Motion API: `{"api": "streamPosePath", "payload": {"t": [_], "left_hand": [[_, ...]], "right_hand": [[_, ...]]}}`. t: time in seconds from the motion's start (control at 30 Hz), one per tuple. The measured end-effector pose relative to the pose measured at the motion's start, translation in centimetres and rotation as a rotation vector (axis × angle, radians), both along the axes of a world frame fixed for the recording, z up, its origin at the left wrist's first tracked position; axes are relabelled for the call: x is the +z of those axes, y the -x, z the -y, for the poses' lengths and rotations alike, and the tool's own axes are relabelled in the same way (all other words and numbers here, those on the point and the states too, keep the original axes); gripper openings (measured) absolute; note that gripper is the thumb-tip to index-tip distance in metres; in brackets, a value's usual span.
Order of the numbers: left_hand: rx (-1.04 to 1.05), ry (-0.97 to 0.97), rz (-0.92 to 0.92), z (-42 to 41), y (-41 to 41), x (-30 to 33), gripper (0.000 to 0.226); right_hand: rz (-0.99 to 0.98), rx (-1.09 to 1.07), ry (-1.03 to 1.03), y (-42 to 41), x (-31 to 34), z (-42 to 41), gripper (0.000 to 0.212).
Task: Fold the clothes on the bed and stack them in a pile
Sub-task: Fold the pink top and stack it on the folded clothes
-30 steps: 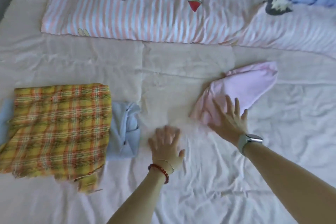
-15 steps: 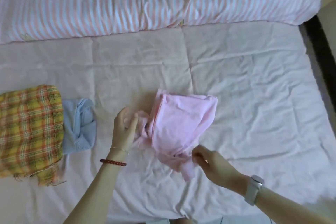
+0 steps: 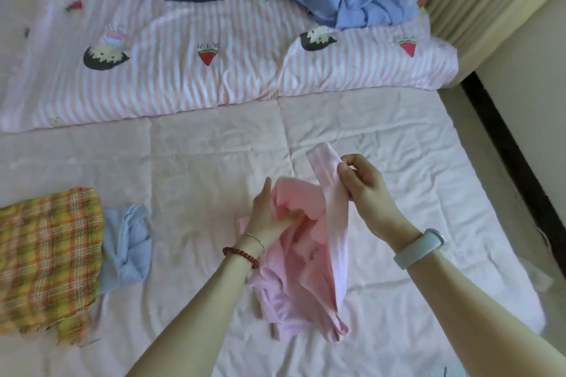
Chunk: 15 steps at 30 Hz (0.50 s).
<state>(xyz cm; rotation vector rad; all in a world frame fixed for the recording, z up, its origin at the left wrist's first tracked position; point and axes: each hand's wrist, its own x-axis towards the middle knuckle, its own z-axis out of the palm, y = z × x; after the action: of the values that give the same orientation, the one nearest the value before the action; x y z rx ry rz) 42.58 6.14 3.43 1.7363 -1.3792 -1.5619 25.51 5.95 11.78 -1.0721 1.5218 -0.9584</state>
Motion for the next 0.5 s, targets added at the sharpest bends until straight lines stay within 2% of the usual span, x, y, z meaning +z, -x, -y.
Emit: {"api": "streamPosePath", "payload": {"t": [0.07,0.2,0.23,0.27,0.33,0.4,0.5], "left_hand": [[-0.055,0.048,0.022,1.1,-0.1,1.6,0.075],[-0.104,0.24,0.157,3.2,-0.6,6.4,0.016],[-0.113,0.256,0.144,3.6,-0.7,8.4,0.012],[-0.121,0.26,0.094,3.8,-0.9,10.7,0.017],[-0.145,0.289,-0.045,3.8,-1.8,15.3,0.025],[-0.171,0.338,-0.178,3.7,-3.1,19.6,0.022],[-0.036,0.393,-0.225,5.0,-4.9,23.6,0.019]], "right_hand": [[0.06,-0.035,0.049,-0.2,2.6,0.8,0.022],[0.042,-0.1,0.191,-0.5,8.7,2.2,0.025],[0.035,-0.144,0.238,-0.4,10.3,2.6,0.025],[0.019,-0.193,0.287,-0.2,11.9,3.0,0.025],[-0.057,-0.298,0.396,0.5,15.0,3.7,0.025],[-0.144,-0.391,0.505,0.9,17.7,4.7,0.026],[-0.267,-0.431,0.563,0.4,20.0,6.7,0.019]]}}
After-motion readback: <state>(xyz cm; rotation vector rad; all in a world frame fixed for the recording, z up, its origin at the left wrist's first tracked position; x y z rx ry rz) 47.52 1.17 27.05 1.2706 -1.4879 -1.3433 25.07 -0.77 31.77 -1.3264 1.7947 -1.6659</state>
